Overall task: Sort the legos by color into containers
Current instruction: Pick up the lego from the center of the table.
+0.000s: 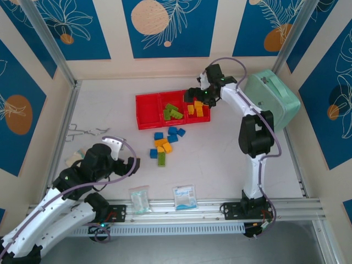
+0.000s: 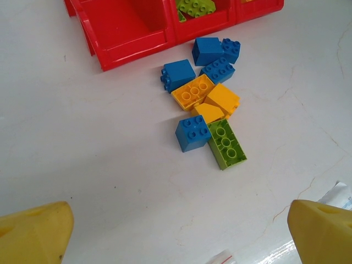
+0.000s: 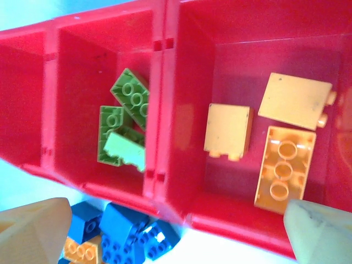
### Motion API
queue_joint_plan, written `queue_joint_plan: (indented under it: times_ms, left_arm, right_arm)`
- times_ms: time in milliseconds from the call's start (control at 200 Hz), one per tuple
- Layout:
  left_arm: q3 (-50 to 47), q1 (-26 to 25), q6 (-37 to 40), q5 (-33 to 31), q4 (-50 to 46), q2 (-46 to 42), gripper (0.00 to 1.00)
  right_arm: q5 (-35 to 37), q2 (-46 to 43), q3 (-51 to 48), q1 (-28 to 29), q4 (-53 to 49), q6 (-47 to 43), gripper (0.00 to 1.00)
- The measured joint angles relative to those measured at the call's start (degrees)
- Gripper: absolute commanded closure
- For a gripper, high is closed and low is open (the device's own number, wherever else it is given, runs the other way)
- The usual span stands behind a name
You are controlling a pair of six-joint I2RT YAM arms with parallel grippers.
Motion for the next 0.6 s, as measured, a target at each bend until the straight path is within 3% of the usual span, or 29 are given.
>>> queue_joint_plan:
  times_ms: [230,425,490,600]
  left_arm:
    - [0.3,0.0,-0.5,0.3,-0.2,5.3,0.01]
    - [3.3,-0.1,-2.1,2.8,0.3,18.0,0.01]
    - [4.7,-0.2,-2.7,4.0,1.2,24.0,0.01]
    - [8.4,-0.5,-3.2,4.8,2.6,34.6,0.02]
  right_arm:
    - [1.3,-21.3,-15.7,1.2,6.4,0.5,0.01]
    - [7.3,-42.6,-33.6,1.1,15.7,1.4,0.01]
    - [8.2,-48.7,-40.2,-2.0,18.3,4.4,0.02]
    - [3.2,-54.5,-49.1,-13.1,21.2,8.2,0.06]
